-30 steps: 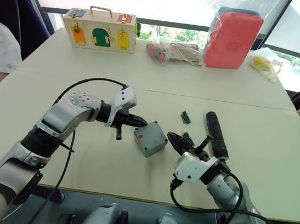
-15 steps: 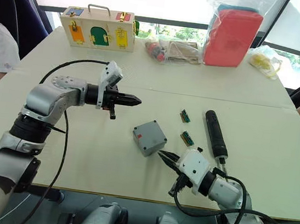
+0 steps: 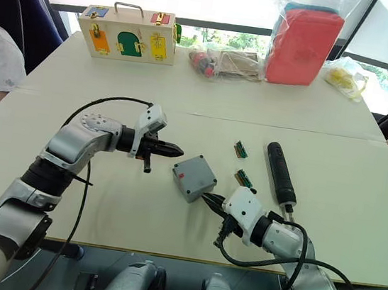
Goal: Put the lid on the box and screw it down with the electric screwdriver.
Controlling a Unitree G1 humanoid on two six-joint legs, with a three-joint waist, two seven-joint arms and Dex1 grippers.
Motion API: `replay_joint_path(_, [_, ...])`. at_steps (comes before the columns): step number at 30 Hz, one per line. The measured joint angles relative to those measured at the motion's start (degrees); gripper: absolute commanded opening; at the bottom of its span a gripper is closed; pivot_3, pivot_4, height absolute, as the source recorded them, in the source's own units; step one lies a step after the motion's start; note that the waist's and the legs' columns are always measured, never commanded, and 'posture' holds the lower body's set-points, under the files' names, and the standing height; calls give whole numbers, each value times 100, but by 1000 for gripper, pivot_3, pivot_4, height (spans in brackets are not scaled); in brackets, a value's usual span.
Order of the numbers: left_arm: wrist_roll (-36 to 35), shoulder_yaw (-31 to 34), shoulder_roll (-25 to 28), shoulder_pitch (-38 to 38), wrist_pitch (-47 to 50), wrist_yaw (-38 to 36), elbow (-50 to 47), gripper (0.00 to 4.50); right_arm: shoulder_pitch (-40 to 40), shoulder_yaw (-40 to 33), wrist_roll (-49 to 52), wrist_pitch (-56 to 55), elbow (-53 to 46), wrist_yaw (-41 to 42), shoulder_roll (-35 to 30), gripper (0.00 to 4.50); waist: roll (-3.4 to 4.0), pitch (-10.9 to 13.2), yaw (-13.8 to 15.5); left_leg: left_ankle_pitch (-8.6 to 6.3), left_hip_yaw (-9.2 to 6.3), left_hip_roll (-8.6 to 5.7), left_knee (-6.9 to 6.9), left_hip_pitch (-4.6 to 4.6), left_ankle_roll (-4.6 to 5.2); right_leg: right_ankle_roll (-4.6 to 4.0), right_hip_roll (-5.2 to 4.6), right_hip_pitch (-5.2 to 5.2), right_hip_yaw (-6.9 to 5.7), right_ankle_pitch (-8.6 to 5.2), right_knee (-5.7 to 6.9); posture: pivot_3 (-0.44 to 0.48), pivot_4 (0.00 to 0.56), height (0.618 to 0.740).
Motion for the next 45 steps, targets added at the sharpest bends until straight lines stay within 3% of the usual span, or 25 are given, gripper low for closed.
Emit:
replay_joint_path(34, [29,-22,47,194,280,14,-391,0,-160,50,-186,39,219,-91,163,61,0,0,3,2,0,0,9,0,2,15,16,5,-5,8,4,0,150,740])
replay_joint_path(40, [176,58,-119,75,-48,291,206,0,103,-46,183,421,6,50,113,61,0,0,2,2,-1,0,14,0,2,16,21,7,-5,9,6,0,150,740])
replay_joint_path(45, [294,14,-163,102,-250,283,402,0,-160,-72,146,685,53,-99,166,61,0,0,-2,3,-1,1,14,1,2,17,25,5,-5,9,8,0,150,740])
